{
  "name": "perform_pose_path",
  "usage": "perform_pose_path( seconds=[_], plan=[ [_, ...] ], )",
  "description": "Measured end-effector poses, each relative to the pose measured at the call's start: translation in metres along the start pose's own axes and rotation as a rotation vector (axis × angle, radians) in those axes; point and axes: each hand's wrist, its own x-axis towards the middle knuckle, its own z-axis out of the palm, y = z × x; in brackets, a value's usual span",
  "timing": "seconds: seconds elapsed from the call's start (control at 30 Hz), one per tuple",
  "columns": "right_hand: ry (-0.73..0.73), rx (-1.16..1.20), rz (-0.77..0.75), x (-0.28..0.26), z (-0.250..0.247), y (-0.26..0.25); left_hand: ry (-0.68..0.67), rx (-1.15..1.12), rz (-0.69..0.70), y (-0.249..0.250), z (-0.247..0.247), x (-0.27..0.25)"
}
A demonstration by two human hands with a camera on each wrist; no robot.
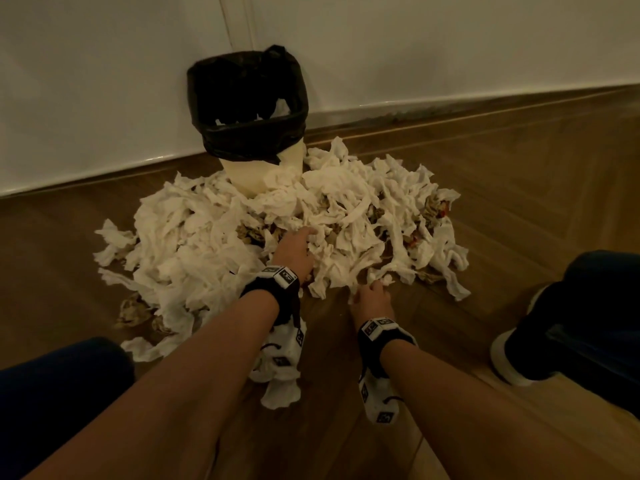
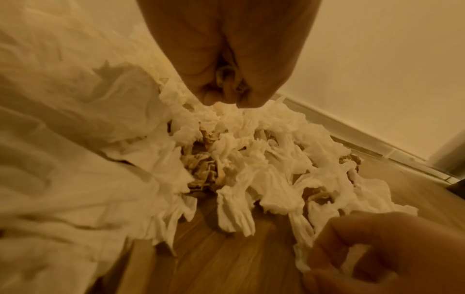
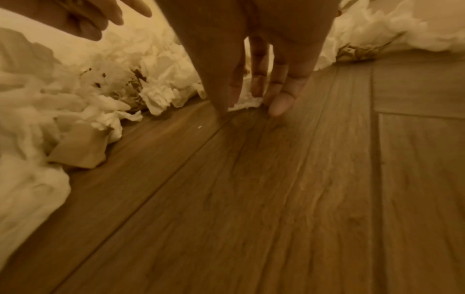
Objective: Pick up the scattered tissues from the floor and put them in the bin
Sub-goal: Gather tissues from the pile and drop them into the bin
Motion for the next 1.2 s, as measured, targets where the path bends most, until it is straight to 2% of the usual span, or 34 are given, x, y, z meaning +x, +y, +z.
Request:
perform_pose_path(
  seconds=[0.1,0.23,0.37,0.43,0.57,0.67,0.83,0.97,1.07,1.2],
  plan=[
    [-0.004,0.041,0.002,0.004,0.002,0.002,0.004,0.037,-0.003,0.001,-0.001,-0.001],
    [-0.046,0.146,0.08,0.008,-0.001,0.004,-0.027,-0.144,-0.017,0.001,-0.004,-0.005],
    [-0.06,0.366,0.108,0.01,0.0,0.014,0.023,-0.058,0.049,0.004,-0.004,-0.008],
    [-0.095,0.404,0.098,0.009,0.0,0.016,0.03,-0.04,0.079,0.006,-0.005,-0.009],
    [-0.14,0.453,0.188,0.005,-0.002,0.021,0.106,-0.002,0.008,0.011,-0.008,-0.011],
    [-0.124,0.768,0.302,0.003,-0.01,0.024,0.084,-0.005,-0.033,0.018,-0.013,-0.01],
    [-0.05,1.246,0.476,-0.001,-0.045,0.023,0.055,-0.067,0.001,0.027,-0.021,-0.012],
    [-0.07,1.322,0.515,-0.001,-0.061,0.02,0.091,-0.083,0.033,0.035,-0.024,-0.016],
    [-0.078,1.311,0.475,-0.01,-0.072,0.017,0.108,-0.104,0.049,0.038,-0.028,-0.018],
    [-0.186,1.564,0.439,-0.018,-0.079,0.014,0.09,-0.076,0.054,0.041,-0.037,-0.02]
  ],
)
